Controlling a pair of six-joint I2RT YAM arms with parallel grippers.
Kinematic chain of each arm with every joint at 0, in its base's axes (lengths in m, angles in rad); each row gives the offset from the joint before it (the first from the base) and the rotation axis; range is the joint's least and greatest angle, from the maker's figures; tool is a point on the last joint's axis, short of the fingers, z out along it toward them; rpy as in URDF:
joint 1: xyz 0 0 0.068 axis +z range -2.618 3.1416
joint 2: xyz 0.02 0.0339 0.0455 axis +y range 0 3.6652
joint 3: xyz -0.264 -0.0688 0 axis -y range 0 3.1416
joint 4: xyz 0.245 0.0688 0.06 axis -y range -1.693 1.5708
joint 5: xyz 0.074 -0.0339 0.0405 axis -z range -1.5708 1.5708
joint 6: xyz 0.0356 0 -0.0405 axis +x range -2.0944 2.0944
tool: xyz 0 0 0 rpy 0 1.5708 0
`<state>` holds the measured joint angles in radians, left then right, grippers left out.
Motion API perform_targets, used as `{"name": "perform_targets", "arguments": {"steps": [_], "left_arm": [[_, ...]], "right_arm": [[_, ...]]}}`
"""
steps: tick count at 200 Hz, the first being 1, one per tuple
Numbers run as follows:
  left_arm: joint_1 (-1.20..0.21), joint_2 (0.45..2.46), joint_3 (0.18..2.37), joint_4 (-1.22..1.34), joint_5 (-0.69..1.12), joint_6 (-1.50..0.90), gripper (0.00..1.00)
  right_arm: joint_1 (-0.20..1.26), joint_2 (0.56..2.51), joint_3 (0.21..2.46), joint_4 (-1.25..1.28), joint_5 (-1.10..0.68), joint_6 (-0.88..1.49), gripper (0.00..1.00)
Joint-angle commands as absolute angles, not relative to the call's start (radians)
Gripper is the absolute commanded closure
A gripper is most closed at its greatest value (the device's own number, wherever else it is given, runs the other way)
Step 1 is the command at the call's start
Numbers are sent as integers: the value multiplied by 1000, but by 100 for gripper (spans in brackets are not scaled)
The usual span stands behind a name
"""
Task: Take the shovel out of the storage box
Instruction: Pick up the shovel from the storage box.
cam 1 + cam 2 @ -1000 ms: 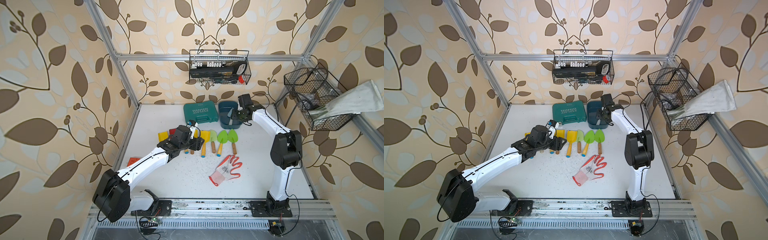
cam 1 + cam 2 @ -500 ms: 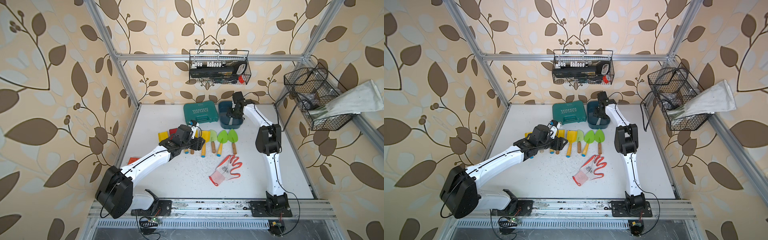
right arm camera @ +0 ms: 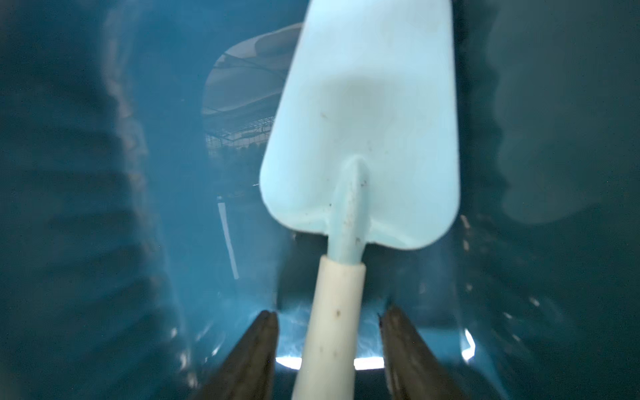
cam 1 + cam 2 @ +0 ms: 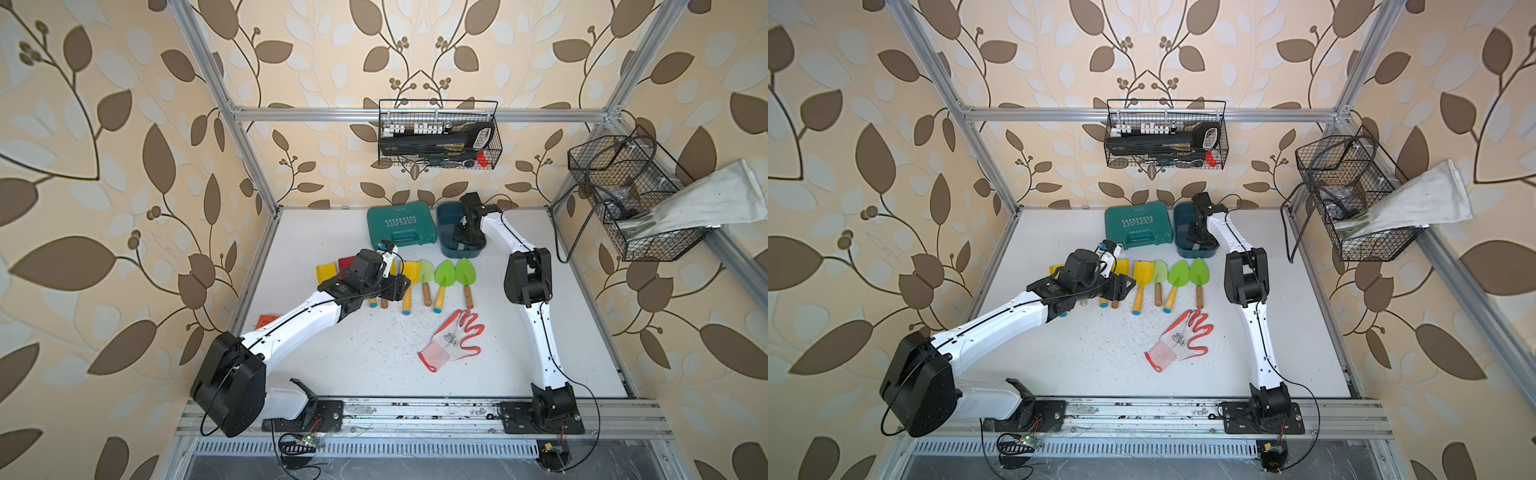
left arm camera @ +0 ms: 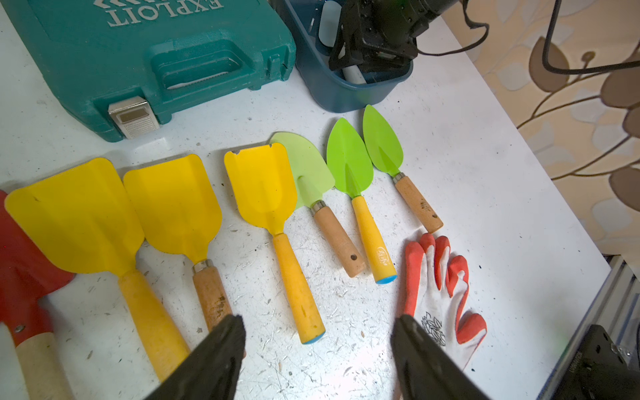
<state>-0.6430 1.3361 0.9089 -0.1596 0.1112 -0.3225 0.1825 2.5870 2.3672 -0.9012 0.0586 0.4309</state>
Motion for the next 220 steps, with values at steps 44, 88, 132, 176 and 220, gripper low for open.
{"name": "perform_targets", "arguments": {"steps": [44,88,132,176,220], "left_arm": [[-649,1328,950,-156,125,-322,28],[-649,1320,948,-158,125,-322,28],[-649,1318,948,-159,125,-322,28],[-650,1333,949,-153,138,-325,28],[-649,1330,951,-158,134,-327,28]], "right_arm": [[177,2606,2405,-931,63,434,71],[177,2577,2398,-912,52,416,84],[186,2483,2325,-828,50,384,95],[201,2353,2279,-787,63,352,99],[210,2160,2191,-829,115,332,99]]}}
